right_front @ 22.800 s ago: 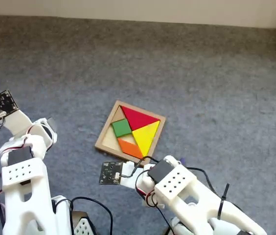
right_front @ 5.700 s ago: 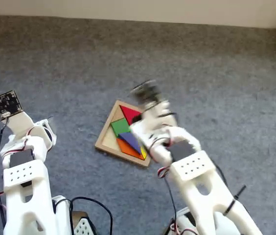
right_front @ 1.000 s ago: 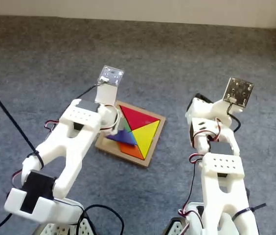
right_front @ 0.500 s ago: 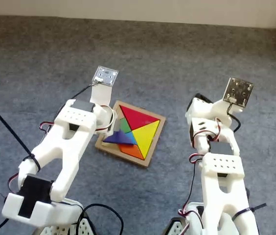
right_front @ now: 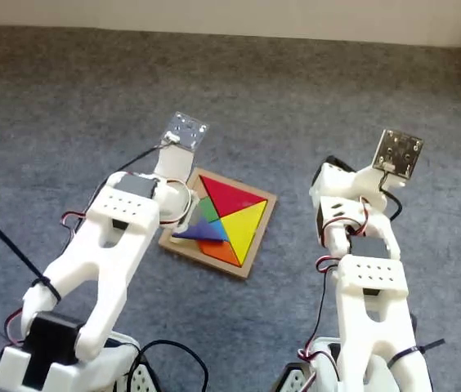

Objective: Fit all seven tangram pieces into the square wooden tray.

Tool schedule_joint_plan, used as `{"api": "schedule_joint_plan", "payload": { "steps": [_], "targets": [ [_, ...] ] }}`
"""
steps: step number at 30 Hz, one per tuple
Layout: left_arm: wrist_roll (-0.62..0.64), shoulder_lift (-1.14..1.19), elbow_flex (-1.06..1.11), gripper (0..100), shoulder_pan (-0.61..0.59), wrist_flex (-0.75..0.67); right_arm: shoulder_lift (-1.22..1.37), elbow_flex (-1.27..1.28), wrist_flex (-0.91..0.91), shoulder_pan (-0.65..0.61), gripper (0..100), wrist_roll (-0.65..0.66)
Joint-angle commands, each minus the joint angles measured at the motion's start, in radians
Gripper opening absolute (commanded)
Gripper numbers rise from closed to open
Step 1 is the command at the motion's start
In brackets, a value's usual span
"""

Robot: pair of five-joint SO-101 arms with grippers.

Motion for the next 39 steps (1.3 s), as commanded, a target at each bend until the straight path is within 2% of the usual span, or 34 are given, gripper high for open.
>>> {"api": "schedule_joint_plan", "payload": {
  "steps": [1, 7, 13, 19, 23, 34, 39],
  "targets": [
    [-0.120, -0.053, -0.021, 25, 0.015, 0.000, -0.038, -0.008, -0.030, -0.015, 2.7, 0.028],
    [-0.281, -0.050, -0.081, 29, 0.015, 0.006, -0.038, -0.008, -0.030, -0.068, 2.7, 0.126],
    [-0.460, -0.047, -0.127, 29, 0.035, 0.012, -0.038, -0.008, -0.030, -0.070, 2.7, 0.130],
    [-0.649, -0.042, -0.127, 29, 0.116, 0.141, -0.038, -0.008, -0.030, -0.065, 2.7, 0.130],
    [-0.661, 0.042, -0.153, 29, 0.124, 0.143, -0.038, -0.013, -0.030, -0.028, 2.7, 0.129],
    [-0.663, 0.427, -0.418, 29, 0.119, 0.150, -0.038, -0.015, -0.030, -0.028, 2.7, 0.130],
    [-0.661, 0.476, -0.443, 21, 0.119, 0.224, -0.038, -0.016, -0.030, -0.028, 2.7, 0.130]
  ]
}}
